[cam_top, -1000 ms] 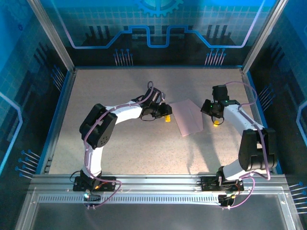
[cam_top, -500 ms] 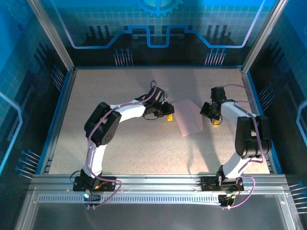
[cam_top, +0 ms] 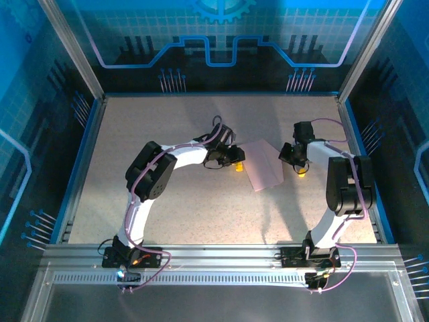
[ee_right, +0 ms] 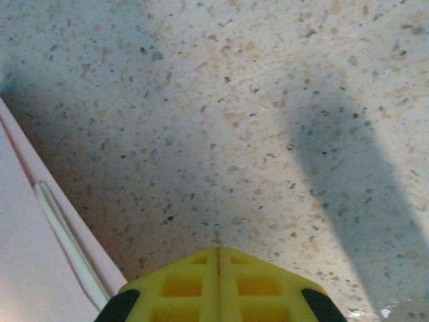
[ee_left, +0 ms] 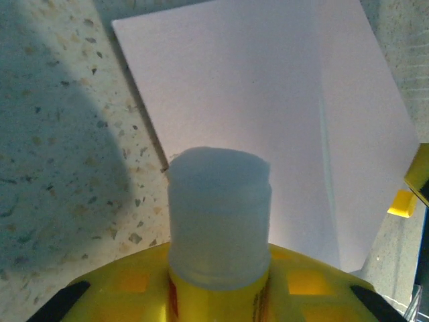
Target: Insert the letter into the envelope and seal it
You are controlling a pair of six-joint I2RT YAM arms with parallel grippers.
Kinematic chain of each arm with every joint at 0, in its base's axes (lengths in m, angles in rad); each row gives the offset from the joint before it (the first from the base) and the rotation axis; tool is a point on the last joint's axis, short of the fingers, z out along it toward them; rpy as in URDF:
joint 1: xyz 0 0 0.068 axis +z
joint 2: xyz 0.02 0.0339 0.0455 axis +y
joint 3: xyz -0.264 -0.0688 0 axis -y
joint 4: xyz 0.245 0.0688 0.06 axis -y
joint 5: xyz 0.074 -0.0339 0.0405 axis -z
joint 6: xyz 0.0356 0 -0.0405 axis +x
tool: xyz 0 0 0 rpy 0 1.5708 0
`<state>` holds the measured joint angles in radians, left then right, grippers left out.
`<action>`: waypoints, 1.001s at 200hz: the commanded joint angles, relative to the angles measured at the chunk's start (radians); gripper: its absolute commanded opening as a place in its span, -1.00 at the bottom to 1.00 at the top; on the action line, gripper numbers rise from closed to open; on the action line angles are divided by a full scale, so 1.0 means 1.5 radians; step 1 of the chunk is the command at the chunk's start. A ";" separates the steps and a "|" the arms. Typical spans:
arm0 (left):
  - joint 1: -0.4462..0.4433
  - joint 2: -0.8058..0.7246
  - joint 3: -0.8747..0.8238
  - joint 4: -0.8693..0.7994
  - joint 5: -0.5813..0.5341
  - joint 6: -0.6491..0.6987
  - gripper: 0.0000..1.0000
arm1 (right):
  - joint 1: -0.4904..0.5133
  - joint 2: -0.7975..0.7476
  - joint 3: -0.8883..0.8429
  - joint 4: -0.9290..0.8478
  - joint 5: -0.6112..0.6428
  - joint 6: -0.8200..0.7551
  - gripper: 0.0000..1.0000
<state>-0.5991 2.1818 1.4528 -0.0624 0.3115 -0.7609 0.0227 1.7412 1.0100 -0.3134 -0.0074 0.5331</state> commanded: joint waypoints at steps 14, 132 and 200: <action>-0.005 0.024 0.035 0.001 0.007 -0.008 -0.83 | -0.007 -0.015 -0.005 0.031 -0.042 0.006 -1.00; -0.005 0.055 0.049 -0.009 0.017 0.000 -0.84 | 0.048 -0.033 -0.079 0.104 -0.124 0.085 -1.00; -0.005 0.057 0.036 0.001 0.020 -0.001 -0.84 | 0.084 -0.039 -0.111 0.123 -0.125 0.110 -1.00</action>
<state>-0.5995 2.2326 1.5124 -0.0559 0.3195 -0.7605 0.1253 1.6943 0.8669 -0.1425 -0.1776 0.6712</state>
